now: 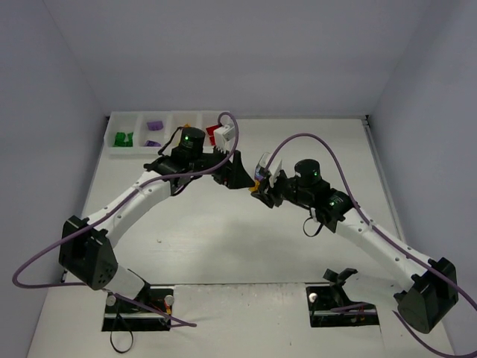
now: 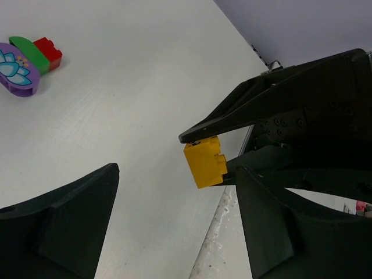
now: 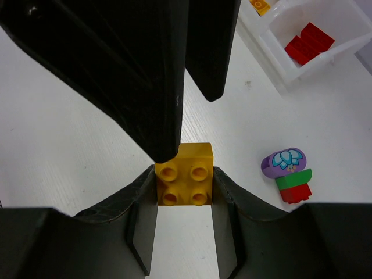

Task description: Sort the legos into containers by color

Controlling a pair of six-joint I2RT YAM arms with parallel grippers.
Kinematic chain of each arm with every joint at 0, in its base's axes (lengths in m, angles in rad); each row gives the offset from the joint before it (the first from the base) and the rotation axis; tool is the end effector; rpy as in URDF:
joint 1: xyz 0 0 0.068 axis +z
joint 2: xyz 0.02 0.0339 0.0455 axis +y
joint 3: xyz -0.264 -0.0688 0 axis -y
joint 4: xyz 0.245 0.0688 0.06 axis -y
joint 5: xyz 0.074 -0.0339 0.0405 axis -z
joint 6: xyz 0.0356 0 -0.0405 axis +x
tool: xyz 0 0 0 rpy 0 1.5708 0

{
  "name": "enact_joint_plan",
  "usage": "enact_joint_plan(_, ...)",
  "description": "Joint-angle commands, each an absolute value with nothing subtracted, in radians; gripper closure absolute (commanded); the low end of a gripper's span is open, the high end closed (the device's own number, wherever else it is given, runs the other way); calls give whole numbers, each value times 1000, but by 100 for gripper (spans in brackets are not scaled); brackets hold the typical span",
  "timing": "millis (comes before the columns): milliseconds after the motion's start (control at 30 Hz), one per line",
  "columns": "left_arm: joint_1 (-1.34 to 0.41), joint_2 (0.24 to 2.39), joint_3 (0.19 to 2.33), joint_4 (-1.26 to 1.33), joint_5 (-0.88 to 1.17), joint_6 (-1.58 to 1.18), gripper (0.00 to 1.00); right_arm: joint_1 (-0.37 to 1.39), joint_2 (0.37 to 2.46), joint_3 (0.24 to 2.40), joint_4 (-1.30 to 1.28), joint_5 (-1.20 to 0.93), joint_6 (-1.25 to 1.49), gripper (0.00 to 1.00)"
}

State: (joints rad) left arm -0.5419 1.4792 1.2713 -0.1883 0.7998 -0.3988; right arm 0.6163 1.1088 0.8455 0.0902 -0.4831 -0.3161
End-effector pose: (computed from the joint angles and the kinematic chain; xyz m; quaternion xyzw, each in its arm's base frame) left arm 0.2774 -0.1968 0.3464 0.2700 0.7494 -0.5202 0.3081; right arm 0.2013 0.1629 0.3258 -0.4716 0.5949 0.2745 0.5902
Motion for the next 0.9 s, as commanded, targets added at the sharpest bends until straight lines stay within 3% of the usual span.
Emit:
enact_joint_plan(0,-564,1459,1307,-152,808,-405,27,621,1091,894,158,-518,-324,90)
enact_joint_plan(300,-606,1503,1331,-156,810,-414,40,630,1080,890,155,-515,-318,90)
enact_joint_plan(400,-609,1516,1335,-152,793,-436,54,635,1081,893,155,-517,-318,90)
enact_joint_plan(500,-611,1514,1328,-121,775,-454,88,640,1089,894,156,-515,-319,88)
enact_joint_plan(533,-611,1514,1328,-117,769,-454,95,641,1092,894,156,-514,-319,87)
enact_joint_plan(567,-611,1514,1331,-115,764,-453,100,641,1095,894,156,-512,-318,83)
enact_joint_plan(633,-609,1516,1335,-120,753,-449,100,641,1100,893,156,-500,-314,76)
enact_joint_plan(667,-607,1517,1338,-126,750,-443,100,643,1098,893,156,-492,-313,59)
enact_joint_plan(767,-595,1531,1336,-143,747,-428,100,641,1100,890,156,-444,-298,24)
enact_joint_plan(867,-557,1534,1328,-147,744,-419,100,641,1101,888,156,-402,-287,18)
